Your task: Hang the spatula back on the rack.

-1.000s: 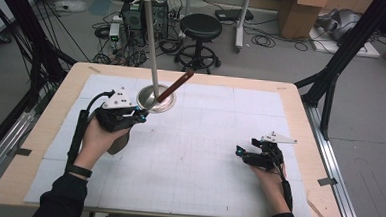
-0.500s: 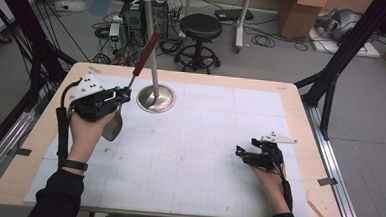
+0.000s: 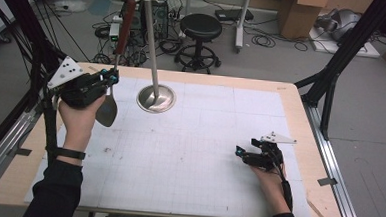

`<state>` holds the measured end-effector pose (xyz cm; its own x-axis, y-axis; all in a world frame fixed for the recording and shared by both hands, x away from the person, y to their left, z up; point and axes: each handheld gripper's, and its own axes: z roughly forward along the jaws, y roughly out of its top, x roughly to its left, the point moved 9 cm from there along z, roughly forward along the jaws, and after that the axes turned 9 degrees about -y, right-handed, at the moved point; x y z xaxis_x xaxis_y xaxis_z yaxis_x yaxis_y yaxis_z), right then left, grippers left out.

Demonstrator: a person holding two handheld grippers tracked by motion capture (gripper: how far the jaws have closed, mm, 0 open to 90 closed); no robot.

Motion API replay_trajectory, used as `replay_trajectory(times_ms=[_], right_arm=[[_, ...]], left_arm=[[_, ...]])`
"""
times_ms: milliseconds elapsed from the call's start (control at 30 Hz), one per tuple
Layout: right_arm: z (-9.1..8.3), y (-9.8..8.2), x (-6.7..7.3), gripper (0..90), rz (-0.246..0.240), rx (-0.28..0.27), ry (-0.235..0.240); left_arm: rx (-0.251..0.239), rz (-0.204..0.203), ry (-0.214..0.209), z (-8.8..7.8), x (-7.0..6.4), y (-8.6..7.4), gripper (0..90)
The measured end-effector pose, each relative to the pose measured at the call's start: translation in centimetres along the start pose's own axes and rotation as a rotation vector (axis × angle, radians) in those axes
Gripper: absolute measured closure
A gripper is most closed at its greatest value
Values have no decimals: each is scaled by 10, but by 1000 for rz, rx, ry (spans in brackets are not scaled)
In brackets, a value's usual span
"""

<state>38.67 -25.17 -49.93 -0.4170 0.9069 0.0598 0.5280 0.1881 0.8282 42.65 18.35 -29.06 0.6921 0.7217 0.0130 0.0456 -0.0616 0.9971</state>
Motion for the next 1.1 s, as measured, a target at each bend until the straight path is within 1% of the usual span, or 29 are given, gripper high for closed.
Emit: replay_trajectory(times_ms=[100,200,300,367,433,500,600,667,800,933,1100], right_arm=[[0,0,0,232,2,0,1],[0,0,0,233,1,1,3],[0,0,0,233,-1,1,1],[0,0,0,233,-1,0,1],[0,0,0,233,-1,0,1],[0,0,0,233,-2,0,0],[0,0,0,233,-2,0,0],[0,0,0,233,-3,-1,-1],[0,0,0,235,-2,0,2],[0,0,1,235,0,3,2],[0,0,1,236,-2,3,4]], left_arm=[[-10,-19,2,-1,5,2,843],[-20,-27,3,0,8,3,843],[-8,-35,8,3,12,2,843],[-4,-34,13,4,14,1,843],[-13,-27,2,6,14,2,842],[-1,-14,8,8,14,2,842],[14,-9,11,12,14,2,842],[9,-13,12,14,14,2,842],[26,-9,18,17,16,0,843],[28,-10,32,18,18,-2,842],[35,-3,34,19,20,-3,842]])
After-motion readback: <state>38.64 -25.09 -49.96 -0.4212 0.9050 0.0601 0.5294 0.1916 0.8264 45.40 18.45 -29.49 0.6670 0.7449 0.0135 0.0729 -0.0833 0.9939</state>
